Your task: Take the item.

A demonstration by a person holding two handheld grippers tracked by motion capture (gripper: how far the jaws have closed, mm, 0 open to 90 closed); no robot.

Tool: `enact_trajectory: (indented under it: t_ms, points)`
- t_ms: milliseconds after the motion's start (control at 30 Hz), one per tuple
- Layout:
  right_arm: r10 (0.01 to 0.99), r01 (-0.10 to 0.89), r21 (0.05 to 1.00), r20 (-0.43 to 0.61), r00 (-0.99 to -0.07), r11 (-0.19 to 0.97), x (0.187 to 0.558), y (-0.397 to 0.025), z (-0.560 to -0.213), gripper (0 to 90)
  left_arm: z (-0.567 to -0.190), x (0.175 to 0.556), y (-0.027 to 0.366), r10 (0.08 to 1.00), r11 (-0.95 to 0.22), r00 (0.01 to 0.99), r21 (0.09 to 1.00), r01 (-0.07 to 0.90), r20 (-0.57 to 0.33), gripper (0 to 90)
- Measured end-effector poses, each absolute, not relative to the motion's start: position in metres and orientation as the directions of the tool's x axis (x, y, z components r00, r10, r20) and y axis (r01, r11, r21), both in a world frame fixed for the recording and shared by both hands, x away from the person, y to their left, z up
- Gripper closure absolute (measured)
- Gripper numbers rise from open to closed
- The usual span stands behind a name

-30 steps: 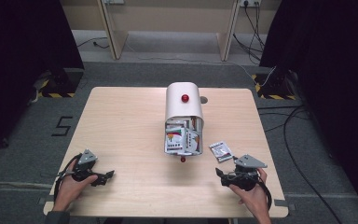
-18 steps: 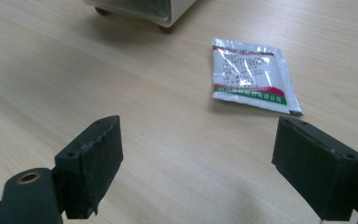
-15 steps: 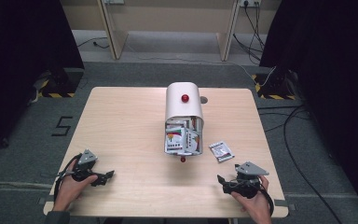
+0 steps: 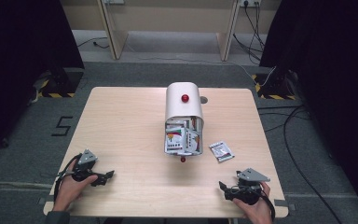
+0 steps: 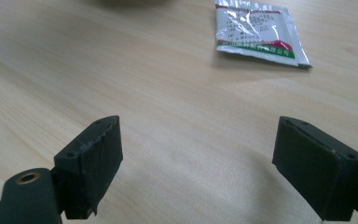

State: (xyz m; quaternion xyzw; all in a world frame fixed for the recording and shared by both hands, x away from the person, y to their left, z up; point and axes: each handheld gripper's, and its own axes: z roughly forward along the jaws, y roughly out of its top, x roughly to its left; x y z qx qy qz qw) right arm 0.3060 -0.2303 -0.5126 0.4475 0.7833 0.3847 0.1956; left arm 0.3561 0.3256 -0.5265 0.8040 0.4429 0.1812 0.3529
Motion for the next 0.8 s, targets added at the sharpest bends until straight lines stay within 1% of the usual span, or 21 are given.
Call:
enact_trajectory:
  t_ms: [333, 433, 800]
  points:
    - [0.857, 0.572, 0.756, 0.028, -0.515, 0.319, 0.297, -0.235, -0.519, 15.8, -0.526, 0.356, 0.326, 0.84, -0.359, 0.542, 0.728, 0.584, -0.021, 0.0]
    - [0.849, 0.549, 0.76, -0.006, -0.528, 0.347, 0.294, -0.235, -0.522, 14.9, -0.526, 0.356, 0.326, 0.84, -0.359, 0.542, 0.728, 0.584, -0.021, 0.0]
    - [0.844, 0.529, 0.776, -0.007, -0.537, 0.343, 0.289, -0.237, -0.525, 14.2, -0.526, 0.356, 0.326, 0.84, -0.359, 0.542, 0.728, 0.584, -0.021, 0.0]
